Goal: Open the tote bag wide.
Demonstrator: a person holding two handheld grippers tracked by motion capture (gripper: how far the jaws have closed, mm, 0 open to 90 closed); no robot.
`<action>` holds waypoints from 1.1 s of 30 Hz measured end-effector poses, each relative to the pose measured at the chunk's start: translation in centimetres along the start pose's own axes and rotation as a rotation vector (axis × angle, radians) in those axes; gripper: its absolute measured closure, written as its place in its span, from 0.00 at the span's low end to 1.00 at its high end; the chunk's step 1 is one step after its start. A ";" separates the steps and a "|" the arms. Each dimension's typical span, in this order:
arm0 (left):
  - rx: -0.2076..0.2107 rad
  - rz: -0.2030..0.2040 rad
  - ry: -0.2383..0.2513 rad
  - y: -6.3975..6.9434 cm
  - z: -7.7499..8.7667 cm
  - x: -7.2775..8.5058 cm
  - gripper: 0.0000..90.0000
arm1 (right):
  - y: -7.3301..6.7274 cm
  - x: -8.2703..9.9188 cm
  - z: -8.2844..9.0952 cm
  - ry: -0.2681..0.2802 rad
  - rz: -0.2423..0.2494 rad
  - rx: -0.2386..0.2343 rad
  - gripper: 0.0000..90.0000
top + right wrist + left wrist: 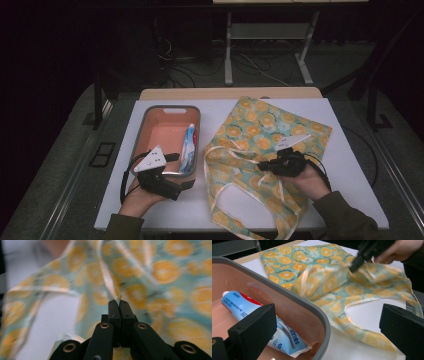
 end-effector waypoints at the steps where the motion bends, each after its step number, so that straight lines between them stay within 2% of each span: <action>1: 0.000 0.000 0.000 0.0 0.0 0.0 0.00 | 0.6 -0.3 0.5 0.024 -0.006 0.016 0.99; 3: 0.000 0.000 0.000 0.0 0.0 0.0 0.00 | 1.8 -0.7 1.6 0.064 -0.014 0.062 0.99; 9: 0.000 0.000 -0.002 0.0 0.0 0.0 0.00 | 4.6 -2.0 4.3 0.178 -0.057 0.140 0.99; 14: 0.002 0.005 -0.003 -0.1 -0.1 -0.1 0.00 | 6.0 -2.8 4.8 0.217 -0.073 0.177 0.99; 18: 0.006 0.004 -0.005 -0.1 -0.2 -0.2 0.00 | 7.6 -2.5 4.4 0.208 -0.096 0.213 0.99; 22: 0.008 0.006 -0.005 -0.2 -0.3 -0.3 0.00 | 8.5 -2.0 4.4 0.202 -0.118 0.240 0.99; 26: 0.008 0.002 -0.010 -0.3 -0.2 -0.4 0.00 | 8.5 -1.8 4.5 0.197 -0.112 0.244 0.99; 33: 0.006 -0.004 0.010 -0.8 0.1 -1.5 0.00 | 8.3 -1.9 4.7 0.199 -0.096 0.238 0.99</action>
Point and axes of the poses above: each handheld gripper's, and its own axes: z roughly backward along the jaws, x roughly out of its underside, y roughly to its right, the point moved 8 cm from there along -z, roughly forward along the jaws, and after that the axes turned 14 degrees about -x, right-handed, at the moved point
